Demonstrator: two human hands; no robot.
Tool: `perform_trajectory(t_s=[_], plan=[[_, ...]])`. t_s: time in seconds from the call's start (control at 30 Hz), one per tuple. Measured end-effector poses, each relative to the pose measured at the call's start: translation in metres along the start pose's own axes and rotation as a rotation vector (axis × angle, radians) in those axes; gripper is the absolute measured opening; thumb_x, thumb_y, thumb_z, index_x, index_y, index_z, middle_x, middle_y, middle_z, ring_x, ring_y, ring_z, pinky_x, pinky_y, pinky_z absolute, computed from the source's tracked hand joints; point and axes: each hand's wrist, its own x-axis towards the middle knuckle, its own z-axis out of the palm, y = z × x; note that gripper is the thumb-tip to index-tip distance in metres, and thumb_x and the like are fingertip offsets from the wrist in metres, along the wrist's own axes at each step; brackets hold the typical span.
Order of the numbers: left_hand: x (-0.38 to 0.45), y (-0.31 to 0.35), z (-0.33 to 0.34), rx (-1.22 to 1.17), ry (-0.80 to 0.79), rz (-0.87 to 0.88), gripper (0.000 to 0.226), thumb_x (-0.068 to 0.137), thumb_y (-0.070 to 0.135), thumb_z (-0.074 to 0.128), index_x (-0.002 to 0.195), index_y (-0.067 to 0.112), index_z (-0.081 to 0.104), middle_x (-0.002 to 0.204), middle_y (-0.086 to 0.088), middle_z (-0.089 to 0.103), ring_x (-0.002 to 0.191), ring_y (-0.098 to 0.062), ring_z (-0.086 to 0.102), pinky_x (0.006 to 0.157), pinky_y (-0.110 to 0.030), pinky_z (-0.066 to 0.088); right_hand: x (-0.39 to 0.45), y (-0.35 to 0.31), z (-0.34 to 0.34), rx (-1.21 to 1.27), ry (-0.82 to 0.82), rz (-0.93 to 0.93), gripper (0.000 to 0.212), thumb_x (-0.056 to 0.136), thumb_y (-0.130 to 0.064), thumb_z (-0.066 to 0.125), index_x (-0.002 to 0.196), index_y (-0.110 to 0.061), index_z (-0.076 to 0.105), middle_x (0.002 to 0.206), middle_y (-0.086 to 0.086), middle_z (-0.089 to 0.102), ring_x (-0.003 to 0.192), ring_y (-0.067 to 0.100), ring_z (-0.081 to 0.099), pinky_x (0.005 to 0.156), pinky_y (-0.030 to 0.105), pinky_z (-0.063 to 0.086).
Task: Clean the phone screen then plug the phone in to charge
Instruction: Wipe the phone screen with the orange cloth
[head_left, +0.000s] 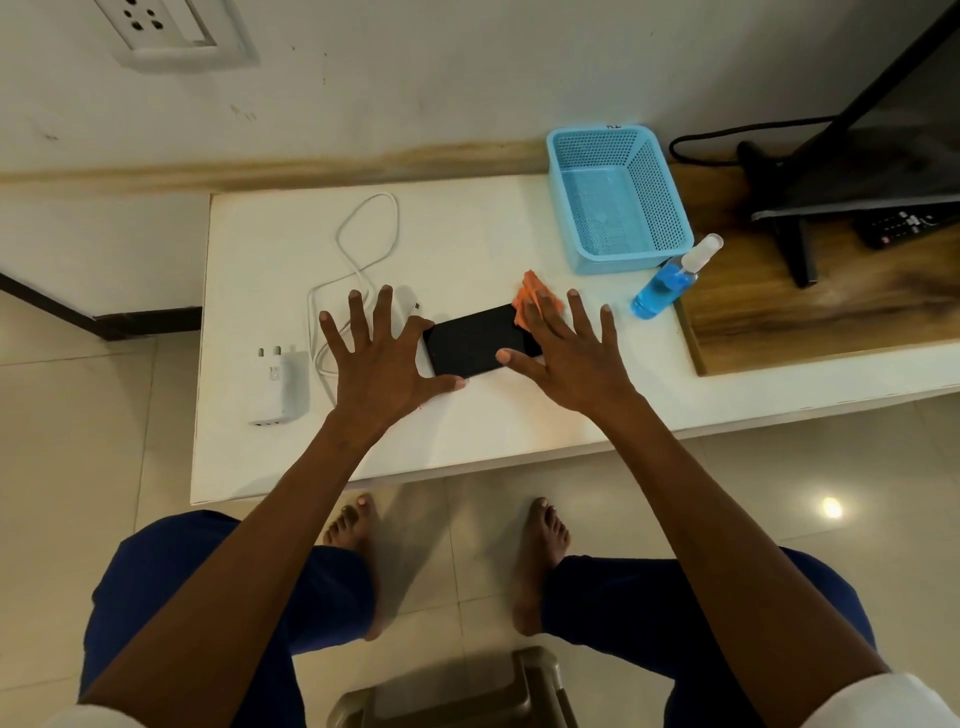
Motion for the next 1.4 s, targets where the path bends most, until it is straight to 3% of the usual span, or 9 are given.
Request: perform_trajectory(t_s=[0.17,0.3,0.57,0.73,0.97,1.17,1.27,1.4], plan=[[0.000,-0.001,0.000,0.009,0.008,0.002,0.092,0.061,0.087,0.059,0.136,0.034,0.051,0.164,-0.013,0.015,0.150,-0.045,0.001,0.111,-0.068,-0.011,-0.016,0.007,0.010,0.155,-0.045,-0.071,0.087,0.087,-0.081,0.018,0.157,-0.036,-0.009,0.164,-0.012,-0.019,0.152,0.017,-0.016,0.120,0.058,-0.006],[0.002,0.000,-0.001,0.013,-0.021,-0.005,0.093,0.061,0.088,0.059,0.137,0.036,0.048,0.165,-0.011,0.011,0.150,-0.044,-0.002,0.111,-0.067,-0.012,-0.030,0.007,0.022,-0.016,-0.047,-0.032,0.096,0.077,-0.086,0.001,0.154,-0.032,-0.018,0.165,-0.004,-0.018,0.153,0.030,-0.006,0.120,0.062,0.003],[0.005,0.001,-0.001,0.021,-0.047,0.001,0.093,0.061,0.088,0.058,0.138,0.036,0.047,0.165,-0.011,0.008,0.150,-0.043,-0.004,0.111,-0.067,-0.013,-0.030,0.005,0.030,0.041,-0.042,-0.079,0.099,0.076,-0.088,-0.001,0.152,-0.029,-0.025,0.163,-0.002,-0.027,0.152,0.030,-0.013,0.120,0.063,0.000],[0.005,0.000,-0.003,0.024,-0.071,-0.001,0.095,0.061,0.089,0.056,0.140,0.037,0.045,0.165,-0.009,0.005,0.150,-0.042,-0.007,0.111,-0.066,-0.014,-0.031,-0.010,0.033,0.044,-0.048,-0.158,0.096,0.074,-0.088,-0.003,0.142,-0.031,-0.039,0.160,-0.002,-0.032,0.151,0.032,-0.020,0.118,0.064,-0.005],[0.005,0.000,-0.004,0.048,-0.083,0.004,0.101,0.062,0.090,0.051,0.144,0.032,0.042,0.166,-0.010,0.004,0.150,-0.043,-0.007,0.111,-0.066,-0.015,-0.028,-0.035,0.042,-0.043,-0.017,-0.320,0.098,0.081,-0.086,0.003,0.157,-0.025,-0.011,0.165,0.000,-0.019,0.152,0.034,-0.014,0.117,0.066,-0.003],[0.007,0.000,-0.006,0.066,-0.090,0.005,0.099,0.062,0.091,0.052,0.143,0.035,0.042,0.166,-0.010,0.002,0.150,-0.042,-0.009,0.109,-0.063,-0.019,-0.026,-0.022,0.038,-0.070,0.044,-0.182,0.091,0.081,-0.086,-0.006,0.153,-0.032,-0.019,0.166,-0.004,-0.011,0.153,0.033,-0.009,0.118,0.065,-0.006],[0.008,0.000,-0.008,0.071,-0.100,0.009,0.098,0.063,0.090,0.052,0.143,0.034,0.042,0.166,-0.010,0.002,0.150,-0.042,-0.008,0.109,-0.064,-0.019,-0.026,-0.020,0.036,-0.076,0.052,-0.084,0.094,0.080,-0.086,-0.008,0.156,-0.031,-0.011,0.167,-0.002,-0.009,0.152,0.033,-0.009,0.118,0.064,-0.006],[0.006,0.004,-0.009,0.064,-0.112,0.009,0.099,0.063,0.089,0.052,0.144,0.034,0.040,0.166,-0.010,0.001,0.150,-0.042,-0.009,0.111,-0.066,-0.015,-0.024,-0.023,0.040,-0.022,0.044,-0.148,0.096,0.080,-0.088,-0.001,0.154,-0.030,-0.020,0.164,-0.002,-0.021,0.152,0.032,-0.013,0.119,0.062,-0.007]])
